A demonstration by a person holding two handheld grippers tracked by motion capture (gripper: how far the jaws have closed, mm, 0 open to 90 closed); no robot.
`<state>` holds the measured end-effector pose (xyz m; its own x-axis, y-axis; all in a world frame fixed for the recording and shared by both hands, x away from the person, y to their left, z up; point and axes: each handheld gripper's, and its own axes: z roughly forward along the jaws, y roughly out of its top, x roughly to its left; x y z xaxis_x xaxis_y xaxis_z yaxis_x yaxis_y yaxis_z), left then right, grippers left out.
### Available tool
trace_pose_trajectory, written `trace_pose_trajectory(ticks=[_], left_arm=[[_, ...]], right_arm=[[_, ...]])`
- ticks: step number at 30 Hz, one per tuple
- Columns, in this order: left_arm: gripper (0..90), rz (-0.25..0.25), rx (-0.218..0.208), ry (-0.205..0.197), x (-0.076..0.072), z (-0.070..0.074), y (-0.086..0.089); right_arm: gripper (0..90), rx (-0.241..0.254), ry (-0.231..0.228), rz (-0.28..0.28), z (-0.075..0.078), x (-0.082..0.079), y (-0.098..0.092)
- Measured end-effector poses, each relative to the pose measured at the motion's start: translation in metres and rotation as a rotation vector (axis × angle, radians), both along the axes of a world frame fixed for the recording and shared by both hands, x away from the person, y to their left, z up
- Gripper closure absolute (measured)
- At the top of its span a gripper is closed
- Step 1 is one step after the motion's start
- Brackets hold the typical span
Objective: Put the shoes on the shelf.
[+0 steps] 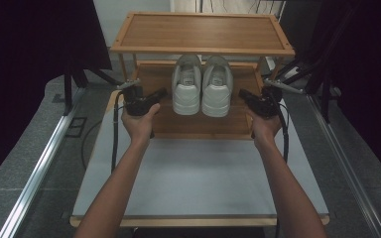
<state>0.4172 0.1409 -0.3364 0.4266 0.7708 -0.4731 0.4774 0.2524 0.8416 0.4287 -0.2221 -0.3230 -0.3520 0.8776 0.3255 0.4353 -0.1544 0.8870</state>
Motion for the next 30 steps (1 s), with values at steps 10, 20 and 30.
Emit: trace_pose_trajectory(ticks=[10, 20, 30], left_arm=[[88.2, -0.008, 0.005, 0.002, 0.002, -0.001, -0.009], [89.9, 0.008, 0.006, 0.009, 0.003, 0.001, -0.014], [90.0, 0.024, -0.010, 0.008, 0.002, 0.000, -0.017]], right_arm=[[88.4, -0.063, -0.003, 0.052, -0.002, 0.004, 0.019], [89.8, -0.126, -0.012, 0.012, 0.008, 0.008, 0.032], [89.9, -0.122, -0.023, -0.003, 0.008, 0.009, 0.033]])
